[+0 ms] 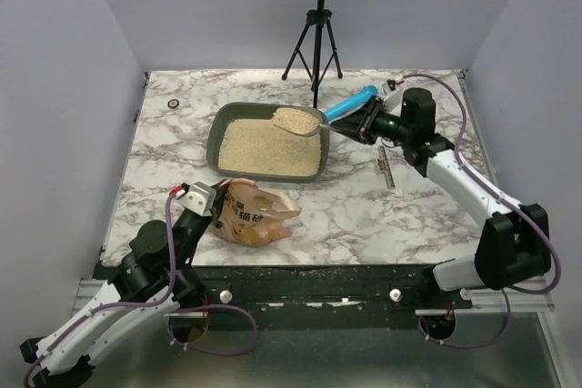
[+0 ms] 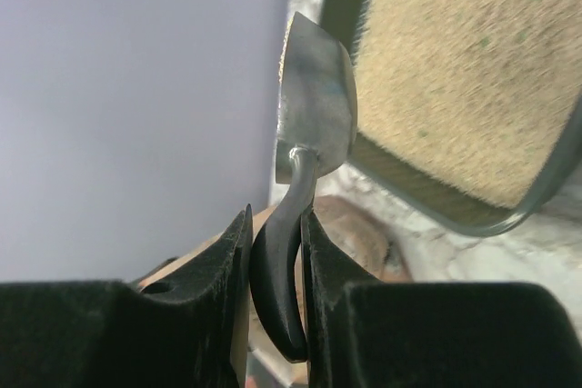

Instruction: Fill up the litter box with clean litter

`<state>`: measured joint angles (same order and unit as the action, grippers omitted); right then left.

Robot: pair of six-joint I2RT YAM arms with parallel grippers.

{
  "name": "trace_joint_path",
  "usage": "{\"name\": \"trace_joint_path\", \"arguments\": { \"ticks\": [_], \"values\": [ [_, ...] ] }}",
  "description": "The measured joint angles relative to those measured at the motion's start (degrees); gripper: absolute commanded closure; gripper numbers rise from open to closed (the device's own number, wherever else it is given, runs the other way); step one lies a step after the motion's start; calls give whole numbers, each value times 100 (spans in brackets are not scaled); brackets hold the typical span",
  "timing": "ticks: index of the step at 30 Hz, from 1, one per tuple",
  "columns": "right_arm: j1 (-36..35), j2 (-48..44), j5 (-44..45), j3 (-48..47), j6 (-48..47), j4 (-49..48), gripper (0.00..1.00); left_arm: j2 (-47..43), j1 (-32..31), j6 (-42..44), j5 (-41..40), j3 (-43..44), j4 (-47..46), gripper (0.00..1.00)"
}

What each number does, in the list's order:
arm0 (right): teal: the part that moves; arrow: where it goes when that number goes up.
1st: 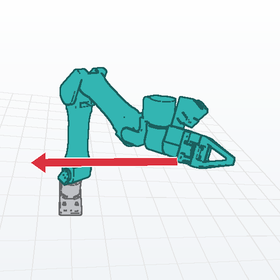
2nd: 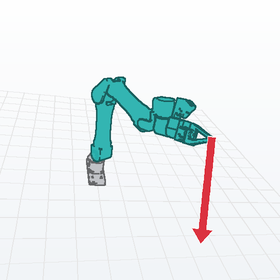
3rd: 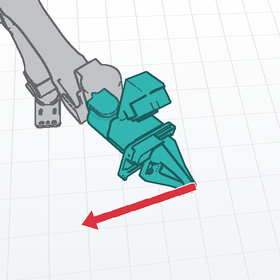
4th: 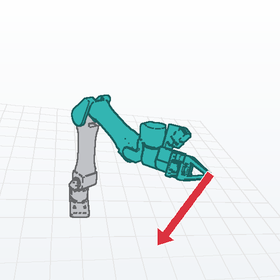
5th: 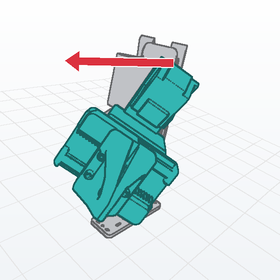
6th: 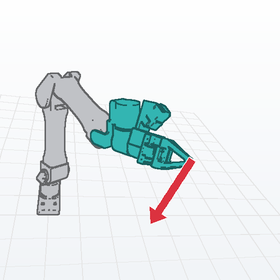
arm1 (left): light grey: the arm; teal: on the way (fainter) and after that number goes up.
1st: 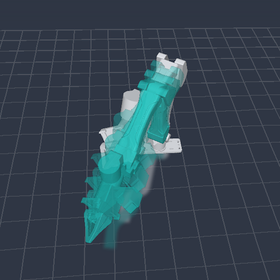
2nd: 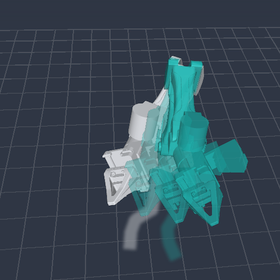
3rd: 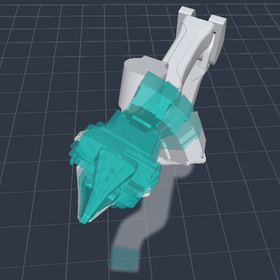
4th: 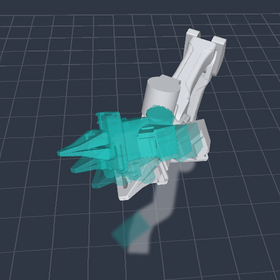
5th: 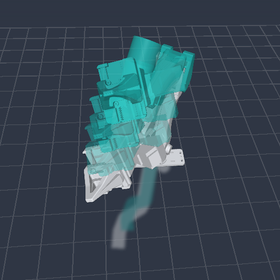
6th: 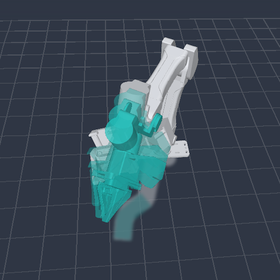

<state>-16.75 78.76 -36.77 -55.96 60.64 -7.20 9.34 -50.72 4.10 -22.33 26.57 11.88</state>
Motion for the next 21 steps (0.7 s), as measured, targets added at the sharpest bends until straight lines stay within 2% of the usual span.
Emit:
{"name": "trace_joint_path", "arguments": {
  "ticks": [6,12,21],
  "values": [
    [-2,931,437,-935,-1294,1270,99,-9,39,-138,-4,20,39,100],
    [-181,1631,1244,-2076,-2621,2940,100,-2,63,-310,0,103,170,100],
    [-929,2588,2286,-4791,-4138,5060,100,431,111,-684,-4,540,664,100]
  ]
}}
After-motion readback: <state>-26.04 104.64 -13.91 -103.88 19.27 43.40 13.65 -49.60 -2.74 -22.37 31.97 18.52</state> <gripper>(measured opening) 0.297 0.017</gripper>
